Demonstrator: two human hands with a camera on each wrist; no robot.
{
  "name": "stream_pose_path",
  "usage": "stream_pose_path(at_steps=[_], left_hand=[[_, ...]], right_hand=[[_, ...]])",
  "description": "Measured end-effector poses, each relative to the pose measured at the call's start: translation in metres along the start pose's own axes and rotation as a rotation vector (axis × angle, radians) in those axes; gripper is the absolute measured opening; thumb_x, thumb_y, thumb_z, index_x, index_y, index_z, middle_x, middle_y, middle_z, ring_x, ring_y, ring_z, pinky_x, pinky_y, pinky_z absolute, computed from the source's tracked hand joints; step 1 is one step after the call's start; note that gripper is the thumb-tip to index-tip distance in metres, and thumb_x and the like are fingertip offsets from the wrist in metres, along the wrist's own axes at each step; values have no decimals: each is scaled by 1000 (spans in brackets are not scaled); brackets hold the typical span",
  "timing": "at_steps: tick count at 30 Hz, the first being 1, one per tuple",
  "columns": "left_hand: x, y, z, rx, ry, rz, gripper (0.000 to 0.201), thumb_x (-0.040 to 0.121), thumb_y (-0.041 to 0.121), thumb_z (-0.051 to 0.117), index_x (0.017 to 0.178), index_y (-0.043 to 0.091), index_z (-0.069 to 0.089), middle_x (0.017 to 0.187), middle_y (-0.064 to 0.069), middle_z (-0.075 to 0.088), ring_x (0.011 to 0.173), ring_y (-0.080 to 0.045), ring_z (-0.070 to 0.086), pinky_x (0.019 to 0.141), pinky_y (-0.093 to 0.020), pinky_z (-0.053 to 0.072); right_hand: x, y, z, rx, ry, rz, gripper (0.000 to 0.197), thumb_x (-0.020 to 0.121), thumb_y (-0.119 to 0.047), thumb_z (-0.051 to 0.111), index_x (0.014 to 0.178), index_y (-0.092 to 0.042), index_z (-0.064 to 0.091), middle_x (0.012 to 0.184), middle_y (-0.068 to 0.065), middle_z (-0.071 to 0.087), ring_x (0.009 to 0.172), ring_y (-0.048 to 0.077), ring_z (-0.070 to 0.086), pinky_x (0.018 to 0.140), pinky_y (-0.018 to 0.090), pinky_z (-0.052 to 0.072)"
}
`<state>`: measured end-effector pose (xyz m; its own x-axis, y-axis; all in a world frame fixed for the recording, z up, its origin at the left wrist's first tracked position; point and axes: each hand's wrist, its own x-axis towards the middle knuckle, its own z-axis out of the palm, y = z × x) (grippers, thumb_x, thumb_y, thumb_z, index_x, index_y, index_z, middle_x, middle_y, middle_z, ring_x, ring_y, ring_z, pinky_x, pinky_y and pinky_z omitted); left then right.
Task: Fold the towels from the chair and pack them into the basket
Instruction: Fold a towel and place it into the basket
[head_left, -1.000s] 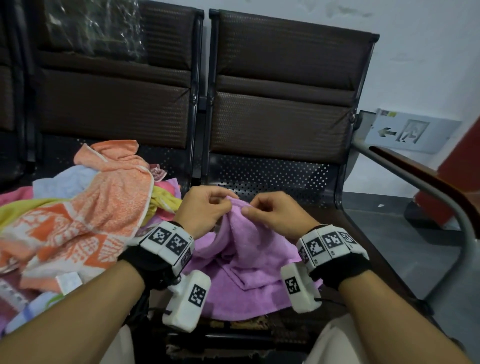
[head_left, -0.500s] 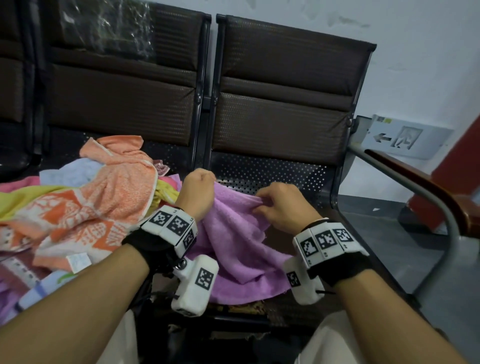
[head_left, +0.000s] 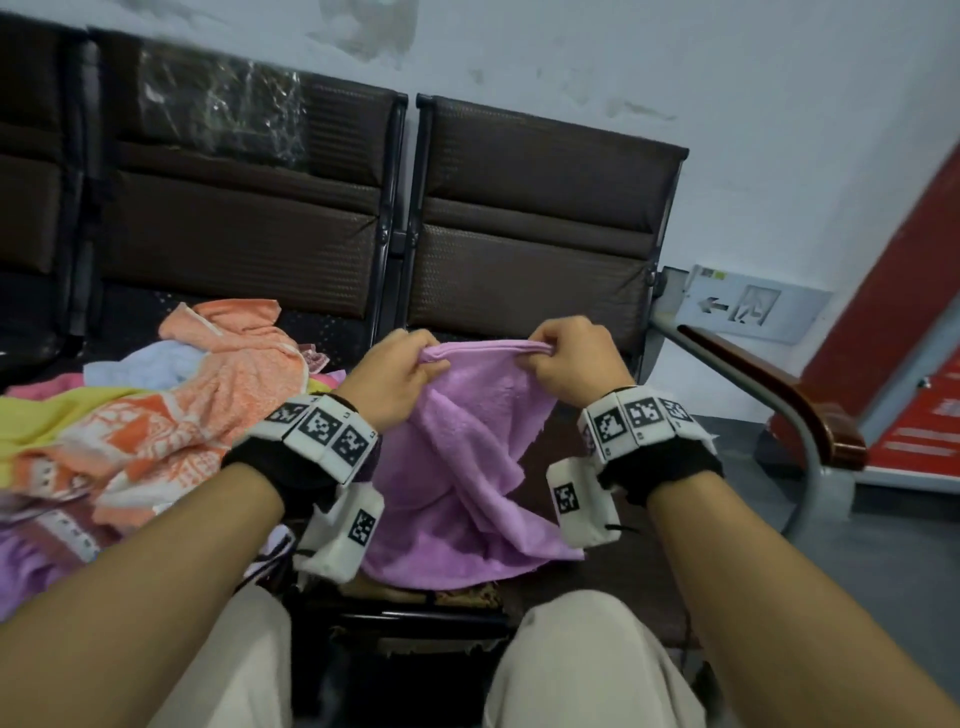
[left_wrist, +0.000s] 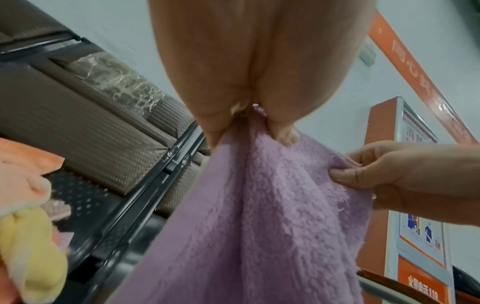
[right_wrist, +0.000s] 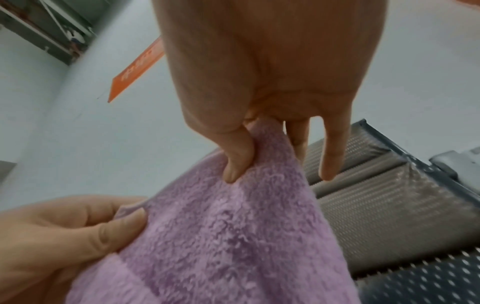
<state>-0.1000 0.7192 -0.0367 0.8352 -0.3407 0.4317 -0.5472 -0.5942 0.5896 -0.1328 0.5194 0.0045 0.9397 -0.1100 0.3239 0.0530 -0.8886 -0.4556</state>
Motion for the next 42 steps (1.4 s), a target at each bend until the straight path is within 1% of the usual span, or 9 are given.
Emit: stream_pose_path(at_steps=[6, 11, 15, 21, 24, 27, 32, 36, 42], left_hand=[[20, 28, -60, 9, 136, 14, 16, 86, 25, 65, 79, 11, 63, 75, -5, 59, 74, -19, 52, 60, -22, 25], [52, 33, -83, 84, 101, 4, 15, 84, 24, 68, 78, 11, 65, 72, -7, 59, 76, -24, 55, 60, -24, 25], [86, 29, -78, 112, 33, -90, 17, 91, 16, 58, 101, 5, 66, 100, -19, 66, 102, -32, 60, 75, -27, 37], [108, 47, -71, -22, 256, -16, 17, 96, 12, 48, 101, 0, 59, 102, -22, 64, 98, -33, 58, 77, -33, 37], [89, 48, -58, -135, 270, 36, 16, 96, 13, 47, 101, 4, 59, 99, -16, 65, 95, -27, 59, 75, -29, 37], [48, 36, -26, -196, 216, -39, 14, 96, 13, 47, 101, 9, 60, 99, -12, 65, 93, -23, 57, 74, -28, 37], [-39, 7, 38, -229, 15, -217, 15, 94, 9, 49, 103, 7, 60, 95, -11, 63, 97, -27, 59, 78, -29, 37], [-90, -7, 68, -256, -112, -335, 16, 93, 17, 52, 103, 10, 62, 98, -9, 67, 99, -26, 60, 80, -29, 41], [-86, -16, 84, -344, -66, -365, 11, 88, 24, 62, 90, 14, 65, 88, -2, 67, 86, -20, 60, 77, -32, 47]], right_hand=[[14, -28, -51, 122, 147, -103, 19, 76, -38, 76, 71, -20, 71, 61, -3, 62, 58, 4, 53, 46, 11, 34], [44, -28, -61, 286, 137, -88, 7, 77, -21, 77, 77, -21, 69, 70, -6, 65, 66, 3, 55, 63, 19, 44], [66, -17, -55, 464, 14, 24, 16, 82, 4, 65, 98, 4, 70, 75, 4, 62, 70, 14, 53, 66, 29, 46], [76, -22, -56, 566, 275, -64, 18, 88, -4, 55, 95, -12, 69, 88, -1, 68, 82, 8, 58, 73, 23, 46], [53, -13, -37, 709, 297, -33, 21, 93, -6, 49, 97, -22, 62, 97, -6, 66, 89, 3, 59, 79, 18, 46], [16, 9, -3, 654, 244, 62, 16, 96, -14, 49, 95, -27, 58, 93, -13, 62, 86, -2, 57, 71, 10, 43], [-59, 51, 54, 519, 57, 291, 15, 93, -17, 52, 103, -12, 62, 105, 10, 66, 102, 25, 59, 91, 41, 48], [-107, 75, 72, 444, -27, 373, 10, 90, -23, 54, 93, -21, 63, 93, -1, 65, 91, 18, 59, 76, 27, 42], [-109, 87, 78, 379, -20, 421, 18, 94, -27, 50, 95, -15, 64, 86, -2, 60, 86, 18, 55, 75, 24, 38]])
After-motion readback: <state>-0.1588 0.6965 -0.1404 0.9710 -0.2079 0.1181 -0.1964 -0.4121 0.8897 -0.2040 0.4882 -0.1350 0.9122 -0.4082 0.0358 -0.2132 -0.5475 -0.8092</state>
